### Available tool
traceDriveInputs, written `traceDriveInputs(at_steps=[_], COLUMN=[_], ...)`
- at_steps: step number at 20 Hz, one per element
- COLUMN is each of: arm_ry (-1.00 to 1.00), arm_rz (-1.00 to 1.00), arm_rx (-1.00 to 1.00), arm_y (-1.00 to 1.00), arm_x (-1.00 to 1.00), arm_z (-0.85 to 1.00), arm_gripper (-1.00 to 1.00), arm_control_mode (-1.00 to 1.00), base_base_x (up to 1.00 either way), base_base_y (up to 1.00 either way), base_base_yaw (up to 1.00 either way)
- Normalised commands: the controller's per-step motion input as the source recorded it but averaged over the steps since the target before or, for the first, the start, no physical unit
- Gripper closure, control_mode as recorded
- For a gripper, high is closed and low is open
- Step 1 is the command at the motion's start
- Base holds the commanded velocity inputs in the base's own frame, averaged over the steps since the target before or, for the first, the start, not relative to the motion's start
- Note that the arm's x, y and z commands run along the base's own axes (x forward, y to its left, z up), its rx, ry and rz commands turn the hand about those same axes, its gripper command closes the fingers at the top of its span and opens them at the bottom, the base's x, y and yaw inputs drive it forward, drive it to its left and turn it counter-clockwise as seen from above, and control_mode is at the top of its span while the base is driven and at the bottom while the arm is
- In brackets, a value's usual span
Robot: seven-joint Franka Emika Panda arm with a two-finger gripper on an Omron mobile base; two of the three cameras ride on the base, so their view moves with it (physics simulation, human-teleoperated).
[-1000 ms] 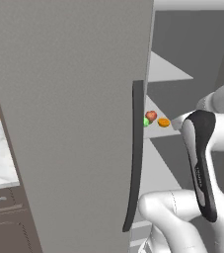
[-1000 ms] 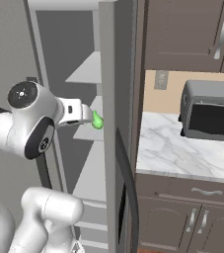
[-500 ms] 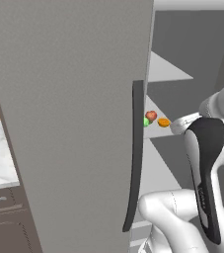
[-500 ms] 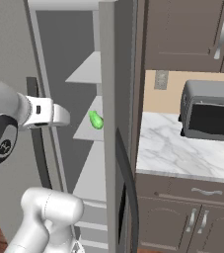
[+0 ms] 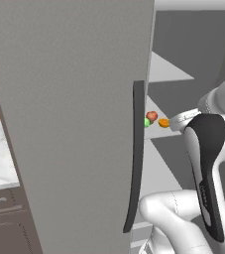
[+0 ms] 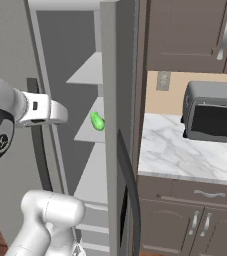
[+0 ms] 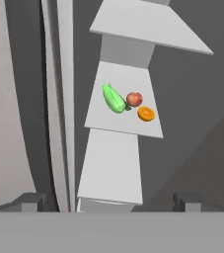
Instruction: Take the corn and lemon wedge from the highest rack and move them to the second highest rack where the peach and orange are located, to maximize freezer space. Close the freezer door after rearranging.
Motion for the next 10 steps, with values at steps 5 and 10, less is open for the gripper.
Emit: traceDriveInputs(at_steps=[5, 10], arm_ry=[0.00, 0.00], arm_rz=[0.00, 0.00], arm_rx=[0.00, 0.00], arm_y=[0.00, 0.00], arm_x=[0.01, 0.00], arm_z=[-0.01, 0.00], arm_gripper=[-1.00, -1.00], arm_control_mode=[-1.00, 1.00], base_base_x=[0.00, -0.56], base_base_y=[0.00, 0.00], base_base_yaw=[0.00, 0.00])
